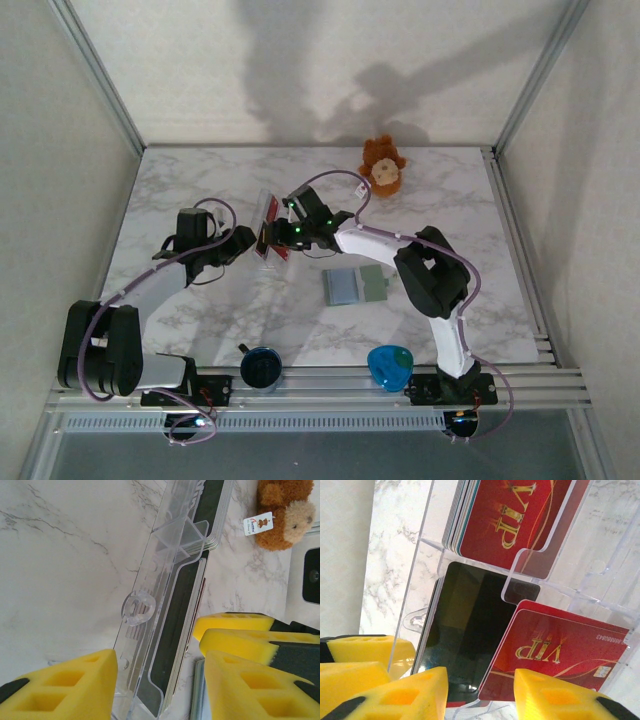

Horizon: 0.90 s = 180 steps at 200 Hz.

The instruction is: Put the credit cards into the card holder

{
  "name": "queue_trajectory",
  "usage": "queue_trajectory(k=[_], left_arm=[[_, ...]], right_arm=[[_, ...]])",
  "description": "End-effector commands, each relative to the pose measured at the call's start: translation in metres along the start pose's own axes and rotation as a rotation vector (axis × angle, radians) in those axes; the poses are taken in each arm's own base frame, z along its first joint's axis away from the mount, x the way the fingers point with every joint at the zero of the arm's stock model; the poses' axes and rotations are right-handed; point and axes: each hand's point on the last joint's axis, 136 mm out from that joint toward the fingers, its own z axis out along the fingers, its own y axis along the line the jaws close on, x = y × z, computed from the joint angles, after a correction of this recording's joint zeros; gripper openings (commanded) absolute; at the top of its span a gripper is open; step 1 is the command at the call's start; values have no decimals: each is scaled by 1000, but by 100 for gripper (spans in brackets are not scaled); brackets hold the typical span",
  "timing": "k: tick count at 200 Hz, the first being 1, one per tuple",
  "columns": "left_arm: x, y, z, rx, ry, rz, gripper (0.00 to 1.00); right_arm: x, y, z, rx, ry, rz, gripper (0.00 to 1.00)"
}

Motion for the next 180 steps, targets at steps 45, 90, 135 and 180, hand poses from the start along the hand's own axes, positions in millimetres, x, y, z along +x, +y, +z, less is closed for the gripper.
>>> queue_trajectory(k=[45,90,135,180], left_arm=[[-4,-2,-2,3,-7,4,49],[-4,-1,0,5,-5,-3,49],[-4,-1,-1,2,-6,0,49],[-2,1,0,1,-2,-2,49]], right_arm=[[3,-4,-15,124,8,-84,48],[8,5,2,91,27,-95,52],[16,-8,5,197,33,-175,43],[17,-19,-5,296,25,-215,33]])
